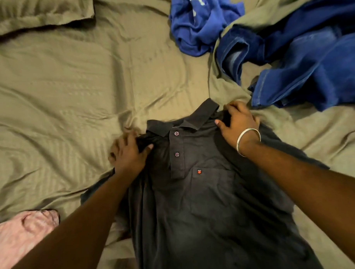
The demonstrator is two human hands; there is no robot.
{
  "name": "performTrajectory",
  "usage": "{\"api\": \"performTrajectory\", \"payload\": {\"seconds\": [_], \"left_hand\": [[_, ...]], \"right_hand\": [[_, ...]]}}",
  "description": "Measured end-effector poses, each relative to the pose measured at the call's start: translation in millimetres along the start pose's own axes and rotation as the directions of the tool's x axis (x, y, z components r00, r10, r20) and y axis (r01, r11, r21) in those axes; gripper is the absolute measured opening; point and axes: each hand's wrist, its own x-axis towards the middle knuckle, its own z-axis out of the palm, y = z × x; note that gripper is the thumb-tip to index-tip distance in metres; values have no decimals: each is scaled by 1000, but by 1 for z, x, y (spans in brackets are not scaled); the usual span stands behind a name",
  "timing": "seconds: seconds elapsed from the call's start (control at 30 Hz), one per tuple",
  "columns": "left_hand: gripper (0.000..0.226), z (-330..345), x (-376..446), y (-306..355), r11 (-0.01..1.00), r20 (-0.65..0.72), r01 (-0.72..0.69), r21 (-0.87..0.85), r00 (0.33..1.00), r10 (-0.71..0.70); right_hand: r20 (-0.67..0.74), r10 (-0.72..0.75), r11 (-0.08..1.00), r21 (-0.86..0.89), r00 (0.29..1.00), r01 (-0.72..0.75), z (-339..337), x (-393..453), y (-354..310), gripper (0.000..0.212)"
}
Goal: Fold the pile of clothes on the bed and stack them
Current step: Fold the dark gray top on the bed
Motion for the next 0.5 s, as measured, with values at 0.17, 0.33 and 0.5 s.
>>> {"api": "performTrajectory", "payload": {"seconds": [0.17,0.33,0.5], "left_hand": [[14,-21,1,-2,958,55,-72,-276,994,91],[21,-42,-33,2,938,-3,-137,-317,990,143],[23,-101,-64,12,648,332,205,-733,940,77]], "right_hand": [[85,-53,973,228,995,32,-32,-2,-17,18],[160,-140,852,523,977,36,-66,-33,-17,31],[419,80,535,747,904,-394,-121,-50,-34,22]]}}
